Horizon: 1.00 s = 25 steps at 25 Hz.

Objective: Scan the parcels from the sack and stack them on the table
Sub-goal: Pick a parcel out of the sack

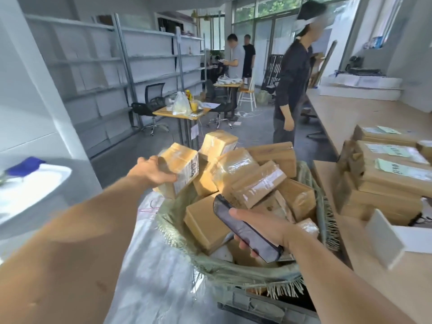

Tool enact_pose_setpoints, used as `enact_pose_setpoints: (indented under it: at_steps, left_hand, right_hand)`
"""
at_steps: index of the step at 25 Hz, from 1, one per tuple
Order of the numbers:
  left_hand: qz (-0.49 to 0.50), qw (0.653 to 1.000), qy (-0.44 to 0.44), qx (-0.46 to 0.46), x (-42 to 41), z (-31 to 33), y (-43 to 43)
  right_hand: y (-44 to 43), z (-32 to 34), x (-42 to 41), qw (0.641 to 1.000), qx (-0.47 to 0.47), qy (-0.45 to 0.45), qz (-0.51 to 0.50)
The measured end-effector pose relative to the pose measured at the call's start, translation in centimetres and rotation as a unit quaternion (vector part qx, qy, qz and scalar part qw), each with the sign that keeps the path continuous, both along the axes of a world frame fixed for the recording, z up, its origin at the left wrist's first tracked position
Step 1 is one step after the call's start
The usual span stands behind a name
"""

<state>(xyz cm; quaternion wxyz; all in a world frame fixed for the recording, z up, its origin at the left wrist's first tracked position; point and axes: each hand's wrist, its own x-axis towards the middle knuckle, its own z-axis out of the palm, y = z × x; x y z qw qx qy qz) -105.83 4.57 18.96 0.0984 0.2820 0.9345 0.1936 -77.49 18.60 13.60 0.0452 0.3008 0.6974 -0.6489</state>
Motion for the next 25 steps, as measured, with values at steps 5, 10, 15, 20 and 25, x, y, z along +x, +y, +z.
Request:
enact_pose_setpoints:
  at_steps: [5,10,15,20,25]
  left_hand:
    - [-0.109,0.99,-0.024,-0.081,-0.5,-3.4,1.7]
    - [-0.125,0.989,-0.013,-0.081,-0.4,-6.6,5.1]
    - [-0.139,0.986,-0.011,-0.091,0.0,-7.3,6.5]
    - [-0.16,0.985,0.029,0.049,1.0,-4.6,7.6]
    - [-0.281,0.956,0.026,0.083,4.2,-2.6,11.6]
  right_hand:
    - [-0.1,-0.8,-1.7,1.0,0.006,-0.004,-0.026]
    - [0.5,-1.8,-1.9,0.999,0.007,-0.021,-0.031]
    - [1.0,-2.0,-1.4,0.999,-0.008,-0.016,-0.036]
    - [1.0,-0.8,0.1,0.998,-0.008,-0.001,-0.063]
    - [1.3,-0.6,2.1,0.991,0.02,0.001,-0.136]
